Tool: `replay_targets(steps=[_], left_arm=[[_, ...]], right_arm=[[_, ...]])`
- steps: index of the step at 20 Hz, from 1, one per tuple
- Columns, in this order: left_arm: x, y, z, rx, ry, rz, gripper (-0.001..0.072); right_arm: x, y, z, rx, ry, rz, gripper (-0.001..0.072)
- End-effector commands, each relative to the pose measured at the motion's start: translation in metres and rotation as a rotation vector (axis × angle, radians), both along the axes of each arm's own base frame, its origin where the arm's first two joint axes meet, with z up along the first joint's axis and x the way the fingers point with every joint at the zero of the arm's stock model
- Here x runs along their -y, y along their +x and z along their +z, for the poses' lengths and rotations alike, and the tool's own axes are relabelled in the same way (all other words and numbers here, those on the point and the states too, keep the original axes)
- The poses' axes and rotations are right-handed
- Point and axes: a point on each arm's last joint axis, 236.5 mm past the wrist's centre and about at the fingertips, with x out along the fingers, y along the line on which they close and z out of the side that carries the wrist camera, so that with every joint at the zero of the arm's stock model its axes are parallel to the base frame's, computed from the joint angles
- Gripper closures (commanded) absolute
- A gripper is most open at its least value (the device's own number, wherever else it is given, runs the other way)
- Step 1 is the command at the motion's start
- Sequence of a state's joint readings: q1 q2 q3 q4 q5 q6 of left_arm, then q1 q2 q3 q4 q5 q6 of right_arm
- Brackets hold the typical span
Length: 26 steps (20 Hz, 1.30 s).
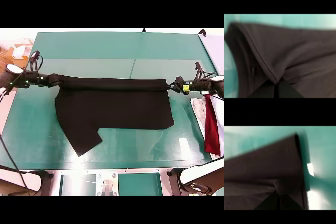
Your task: Fold the shirts.
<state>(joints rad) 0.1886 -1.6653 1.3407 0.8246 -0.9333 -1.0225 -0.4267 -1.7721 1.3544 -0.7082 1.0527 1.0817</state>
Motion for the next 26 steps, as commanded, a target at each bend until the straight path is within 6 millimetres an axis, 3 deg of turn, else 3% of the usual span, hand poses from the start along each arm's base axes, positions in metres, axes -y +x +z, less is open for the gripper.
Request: replay_targets(steps=[1,14,15,16,17,18,21,23,26], left_arm=[[-0.002,-0.031,-0.019,-0.128,0.046,-0.067,0.0683],[0.002,-0.042,-0.028,-0.169,0.031,-0.074,0.0682],[0.002,-0.042,-0.027,-0.169,0.029,-0.072,0.0682],[0.002,-0.042,-0.027,-0.178,0.023,-0.060,0.0609],[0.004,-0.045,-0.027,-0.196,0.012,-0.055,0.0258],[0.004,-0.050,-0.025,-0.228,-0.005,-0.039,0.0094],[0.002,-0.072,-0.007,-0.348,-0.068,-0.053,0.0098],[-0.001,-0.103,-0.003,-0.493,-0.127,-0.049,0.0097],[-0.007,-0.161,-0.005,-0.644,-0.147,-0.040,0.0098]], right_arm=[[-0.007,-0.026,-0.010,-0.090,-0.001,0.079,0.0695],[-0.001,-0.053,-0.026,-0.226,-0.037,0.087,0.0690],[-0.001,-0.052,-0.025,-0.229,-0.033,0.080,0.0592],[-0.001,-0.052,-0.024,-0.237,-0.027,0.069,0.0472],[-0.003,-0.055,-0.021,-0.248,-0.016,0.073,0.0422],[-0.003,-0.059,-0.015,-0.260,-0.007,0.080,0.0418],[0.003,-0.077,0.012,-0.307,-0.012,0.075,0.0420],[0.010,-0.094,0.024,-0.325,-0.053,0.063,0.0421],[0.000,-0.134,0.029,-0.343,-0.052,0.032,0.0421]])
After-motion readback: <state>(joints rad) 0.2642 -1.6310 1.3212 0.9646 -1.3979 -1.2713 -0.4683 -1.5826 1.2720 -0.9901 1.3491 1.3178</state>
